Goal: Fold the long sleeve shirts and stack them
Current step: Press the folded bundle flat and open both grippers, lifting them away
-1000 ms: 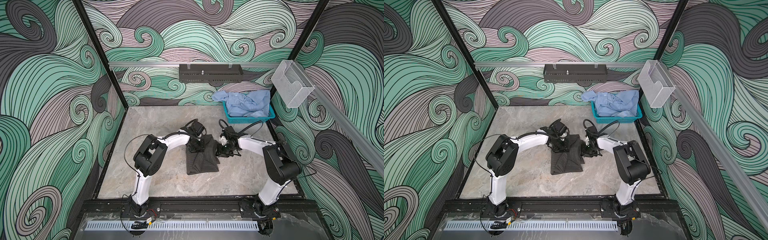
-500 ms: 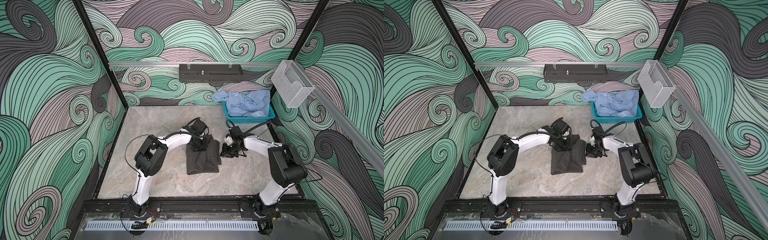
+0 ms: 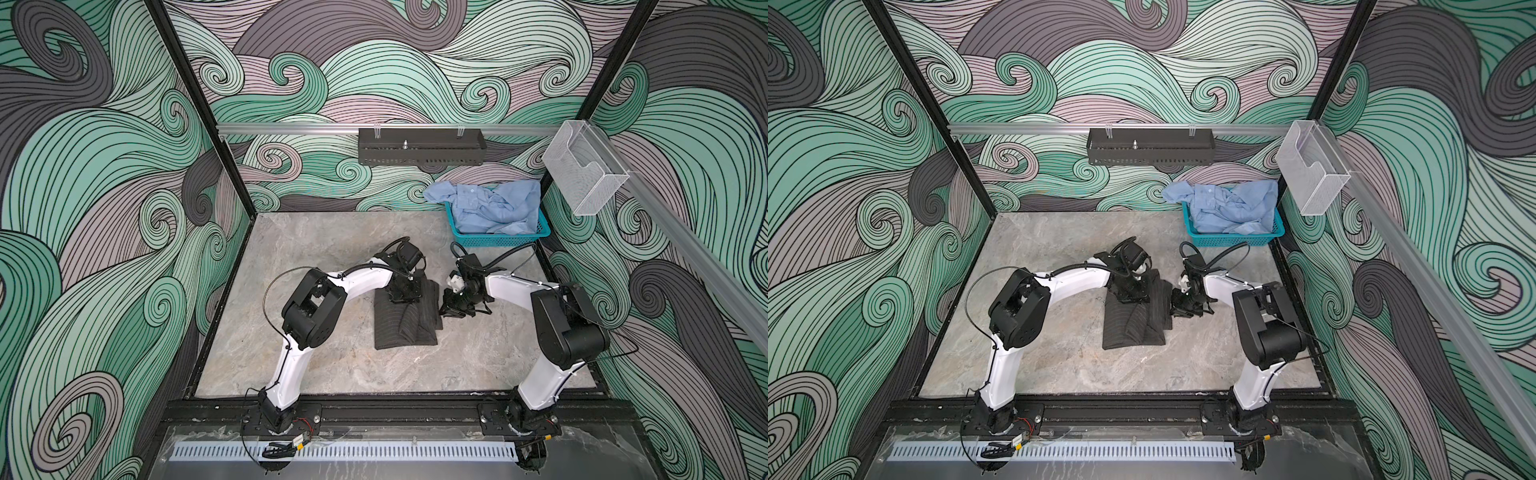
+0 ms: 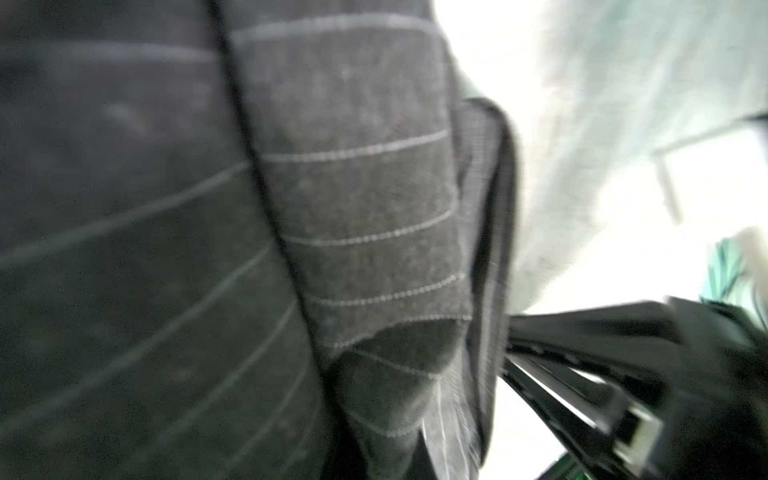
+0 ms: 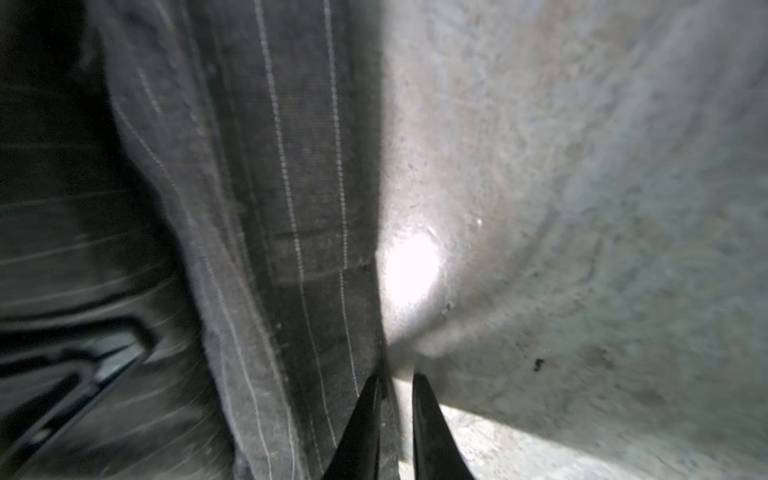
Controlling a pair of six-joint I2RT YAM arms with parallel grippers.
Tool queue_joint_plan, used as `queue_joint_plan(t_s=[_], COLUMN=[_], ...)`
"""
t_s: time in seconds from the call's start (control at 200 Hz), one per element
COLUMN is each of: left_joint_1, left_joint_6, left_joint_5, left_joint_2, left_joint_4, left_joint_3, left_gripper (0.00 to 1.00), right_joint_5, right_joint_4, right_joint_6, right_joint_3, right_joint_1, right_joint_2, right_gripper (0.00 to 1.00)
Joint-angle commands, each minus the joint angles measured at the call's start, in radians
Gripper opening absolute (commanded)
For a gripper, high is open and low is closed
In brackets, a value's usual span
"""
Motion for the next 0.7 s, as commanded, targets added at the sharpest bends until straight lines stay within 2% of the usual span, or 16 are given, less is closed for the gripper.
queue_joint_plan(t_s=[0.0,0.215,0.275,0.385,0.485,0.555,0.69], left_joint_1=[0.003,0.003,0.003,0.003,0.005,0.005,0.007], left_joint_6=[-0.039,-0.051,-0.062,-0.071,-0.067,-0.056,-0.027], left_joint_5=[-0.064,-0.055,-0.043,-0.038,-0.026,-0.016,-0.007], left_joint_2=[-0.004,0.001,0.003,-0.024,-0.102,-0.171,-0.305], left_joint_4=[-0.016,-0.013,-0.002,0.011,0.064,0.098,0.138], left_joint_3=[-0.004,0.014,0.008,-0.002,-0.025,-0.031,-0.036], left_gripper=[0.0,0.0,0.1,0.36,0.5,0.56,0.6], right_joint_5=[-0.003,0.002,0.003,0.017,0.046,0.074,0.077], right_joint_4=[-0.012,-0.02,-0.022,-0.041,-0.079,-0.107,-0.164], right_joint_6=[-0.018,-0.022,-0.02,-0.022,-0.028,-0.033,-0.046], right_joint_3=[0.01,0.01,0.01,0.015,0.027,0.039,0.08], right_joint_1=[0.007,0.007,0.007,0.007,0.007,0.006,0.01], right_joint_2=[-0.024,-0.033,-0.039,-0.068,-0.126,-0.181,-0.261], right_gripper=[0.18,0.18,0.18,0.2,0.24,0.27,0.29])
